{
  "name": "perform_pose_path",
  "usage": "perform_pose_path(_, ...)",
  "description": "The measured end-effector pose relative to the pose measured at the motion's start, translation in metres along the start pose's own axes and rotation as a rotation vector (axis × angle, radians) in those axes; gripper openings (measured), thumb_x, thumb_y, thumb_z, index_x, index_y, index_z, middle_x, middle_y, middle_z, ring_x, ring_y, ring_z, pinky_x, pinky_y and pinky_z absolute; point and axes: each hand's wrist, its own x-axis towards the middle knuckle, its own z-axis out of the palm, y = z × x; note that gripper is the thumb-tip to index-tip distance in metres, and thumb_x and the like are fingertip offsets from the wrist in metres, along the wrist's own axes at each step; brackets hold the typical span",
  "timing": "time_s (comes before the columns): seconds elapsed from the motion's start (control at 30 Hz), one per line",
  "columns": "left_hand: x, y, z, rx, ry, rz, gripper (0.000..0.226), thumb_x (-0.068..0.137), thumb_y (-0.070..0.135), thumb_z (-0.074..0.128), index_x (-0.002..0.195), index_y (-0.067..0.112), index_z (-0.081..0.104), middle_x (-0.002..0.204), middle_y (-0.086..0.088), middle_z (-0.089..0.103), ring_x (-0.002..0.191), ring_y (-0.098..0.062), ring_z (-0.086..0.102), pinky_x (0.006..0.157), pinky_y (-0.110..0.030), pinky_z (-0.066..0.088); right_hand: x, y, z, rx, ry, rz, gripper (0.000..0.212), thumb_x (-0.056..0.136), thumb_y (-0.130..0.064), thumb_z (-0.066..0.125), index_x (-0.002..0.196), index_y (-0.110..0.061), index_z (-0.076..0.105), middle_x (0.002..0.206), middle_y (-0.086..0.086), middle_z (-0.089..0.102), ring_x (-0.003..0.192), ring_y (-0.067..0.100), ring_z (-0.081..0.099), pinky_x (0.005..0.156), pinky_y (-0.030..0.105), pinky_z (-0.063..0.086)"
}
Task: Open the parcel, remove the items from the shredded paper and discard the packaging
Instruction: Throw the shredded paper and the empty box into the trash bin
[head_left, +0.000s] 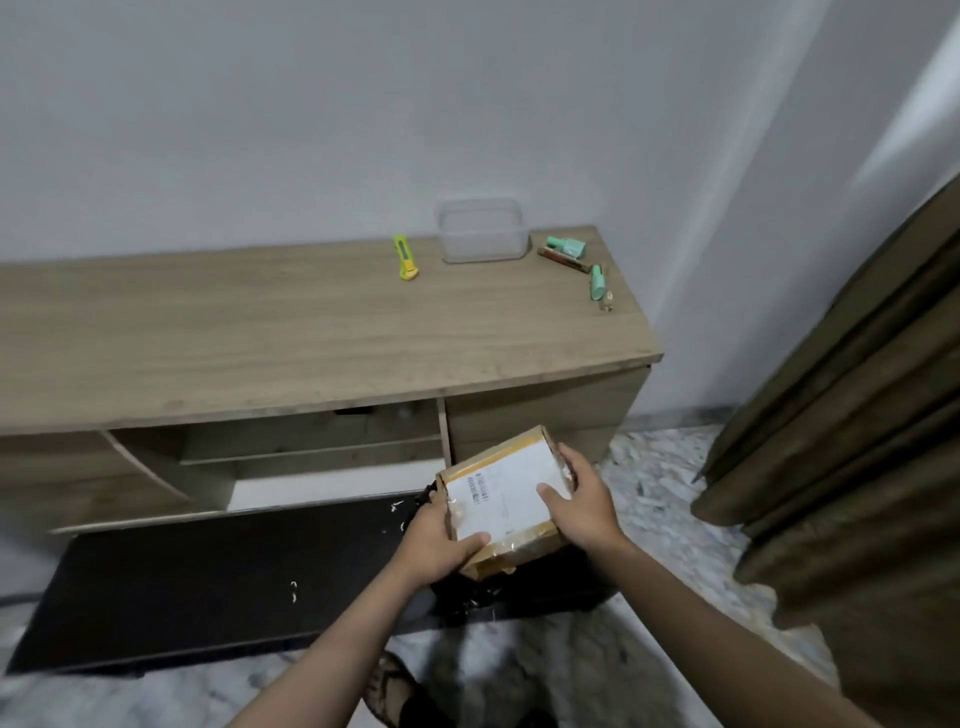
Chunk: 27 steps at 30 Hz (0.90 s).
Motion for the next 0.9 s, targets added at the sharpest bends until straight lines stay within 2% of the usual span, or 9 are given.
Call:
perform_pose_path(0.1,0.009,-0.002,-0.003,0.045,-0.002,-0.052,0.077,0.071,0.034,0.078,0.133,0.011,0.039,0.122,-0.004,0.058,0.107,-0.018,0.056,0.088,-0.026,0.046,0.006,0.000,0.008,-0.038,-0.022,-0.023,0.059,0.087,-0.012,0.061,0.141,-0.015,0.037,0.141,0.004,0.048,0.126,0.020,0.048,0.095,0.024,0.040)
perform_pose_path(0.17,0.019,0.001,-0.005,0.051,-0.013,-0.077,0.081,0.074,0.031,0.076,0.139,0.011,0.032,0.127,-0.003,0.054,0.109,-0.016,0.053,0.089,-0.026,0.044,0.015,-0.002,0.014,-0.060,-0.018,-0.044,0.062,0.088,-0.016,0.061,0.143,-0.015,0.034,0.145,0.005,0.044,0.130,0.022,0.045,0.101,0.028,0.039)
perform_pose_path(0.2,0.025,0.003,-0.005,0.052,-0.018,-0.079,0.086,0.076,0.030,0.075,0.142,0.009,0.026,0.131,-0.004,0.051,0.113,-0.016,0.050,0.091,-0.025,0.041,0.021,-0.001,0.017,-0.081,-0.013,-0.051,0.064,0.088,-0.020,0.061,0.144,-0.017,0.031,0.149,0.005,0.039,0.134,0.022,0.040,0.106,0.033,0.037)
perform_pose_path(0.27,0.036,0.006,-0.006,0.066,-0.003,-0.114,0.099,0.078,0.036,0.072,0.147,0.003,0.009,0.147,-0.015,0.034,0.131,-0.025,0.039,0.104,-0.030,0.036,0.034,0.000,0.022,-0.183,-0.007,-0.027,0.070,0.087,-0.033,0.060,0.147,-0.023,0.023,0.156,0.003,0.022,0.143,0.025,0.022,0.114,0.050,0.025)
perform_pose_path(0.33,0.044,0.009,-0.006,0.083,0.027,-0.190,0.101,0.083,0.041,0.066,0.148,0.004,-0.001,0.155,-0.023,0.014,0.141,-0.033,0.023,0.113,-0.037,0.027,0.045,-0.002,0.023,-0.245,-0.024,0.004,0.073,0.087,-0.041,0.057,0.147,-0.026,0.019,0.159,0.002,0.013,0.146,0.024,0.010,0.114,0.059,0.017)
perform_pose_path(0.43,0.043,0.018,-0.007,0.088,0.078,-0.153,0.091,0.087,0.041,0.060,0.149,0.005,0.003,0.157,-0.019,0.009,0.145,-0.029,0.011,0.117,-0.036,0.018,0.057,-0.006,0.017,-0.231,-0.028,0.011,0.069,0.090,-0.038,0.054,0.147,-0.024,0.018,0.159,0.002,0.012,0.146,0.023,0.010,0.114,0.058,0.018)
perform_pose_path(0.53,0.041,0.023,-0.007,0.083,0.133,-0.057,0.082,0.090,0.038,0.058,0.149,0.007,0.011,0.157,-0.013,0.013,0.146,-0.023,0.009,0.117,-0.034,0.017,0.067,-0.007,0.011,-0.234,-0.005,0.010,0.063,0.091,-0.034,0.053,0.146,-0.023,0.023,0.158,0.002,0.017,0.145,0.024,0.017,0.115,0.055,0.021)
perform_pose_path(0.73,0.049,0.054,-0.021,0.034,0.287,0.188,0.062,0.091,0.030,0.057,0.145,0.014,0.032,0.152,-0.004,0.030,0.142,-0.016,0.024,0.112,-0.026,0.022,0.084,-0.036,0.003,-0.156,0.141,-0.085,0.044,0.092,-0.026,0.051,0.135,-0.018,0.043,0.141,0.005,0.044,0.132,0.024,0.039,0.107,0.040,0.038)
perform_pose_path(0.9,0.084,0.086,-0.053,-0.034,0.380,0.318,0.051,0.089,0.023,0.060,0.136,0.010,0.046,0.143,-0.006,0.044,0.135,-0.017,0.037,0.109,-0.023,0.025,0.112,-0.072,-0.006,-0.107,0.280,-0.226,0.035,0.087,-0.015,0.056,0.121,-0.010,0.054,0.122,0.010,0.056,0.113,0.022,0.054,0.094,0.027,0.042)
